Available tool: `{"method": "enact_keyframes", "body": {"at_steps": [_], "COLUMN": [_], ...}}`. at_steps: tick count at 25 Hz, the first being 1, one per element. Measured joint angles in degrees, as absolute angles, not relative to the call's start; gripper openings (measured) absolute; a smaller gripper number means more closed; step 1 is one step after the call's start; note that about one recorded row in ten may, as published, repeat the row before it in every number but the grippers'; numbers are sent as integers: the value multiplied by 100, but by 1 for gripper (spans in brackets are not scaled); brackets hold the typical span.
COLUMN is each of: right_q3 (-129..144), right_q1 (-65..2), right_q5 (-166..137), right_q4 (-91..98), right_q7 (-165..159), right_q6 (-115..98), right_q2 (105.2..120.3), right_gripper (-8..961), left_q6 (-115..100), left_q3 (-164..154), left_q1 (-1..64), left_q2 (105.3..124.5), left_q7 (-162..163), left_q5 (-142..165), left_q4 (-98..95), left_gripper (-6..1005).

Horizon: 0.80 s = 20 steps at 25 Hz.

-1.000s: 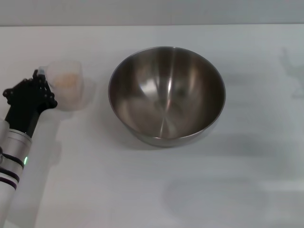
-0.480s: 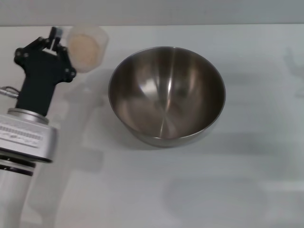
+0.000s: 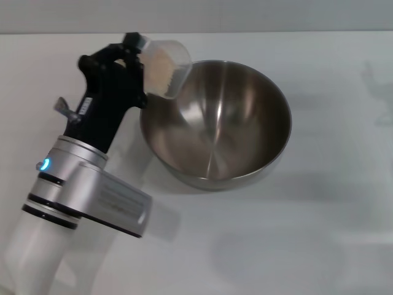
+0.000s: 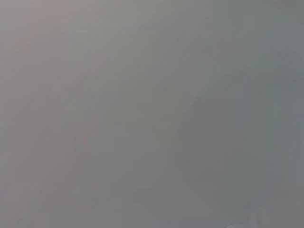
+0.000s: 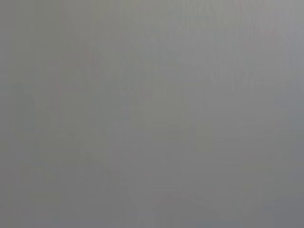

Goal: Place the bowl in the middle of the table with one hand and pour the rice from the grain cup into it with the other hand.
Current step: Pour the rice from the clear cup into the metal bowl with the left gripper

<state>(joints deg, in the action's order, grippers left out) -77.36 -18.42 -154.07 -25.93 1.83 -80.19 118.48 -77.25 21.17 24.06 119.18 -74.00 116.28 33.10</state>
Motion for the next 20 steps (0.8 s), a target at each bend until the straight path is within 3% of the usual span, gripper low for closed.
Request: {"method": "enact_keyframes", "body": {"at_steps": [20], "right_q3": [-7720], "right_q1": [-1981], "right_q5": [-15783], "right_q4": [-2424], "right_q7": [224], "right_q6": [-8327], "right_q2": [11883], "right_gripper": [817], "left_q6": [-7026], "left_q3": [1699], "left_q1": [2769], "left_q2": [11918], "left_q7": [-12220], "left_q5": [11650], "left_q4": [3431], "left_gripper": [33]}}
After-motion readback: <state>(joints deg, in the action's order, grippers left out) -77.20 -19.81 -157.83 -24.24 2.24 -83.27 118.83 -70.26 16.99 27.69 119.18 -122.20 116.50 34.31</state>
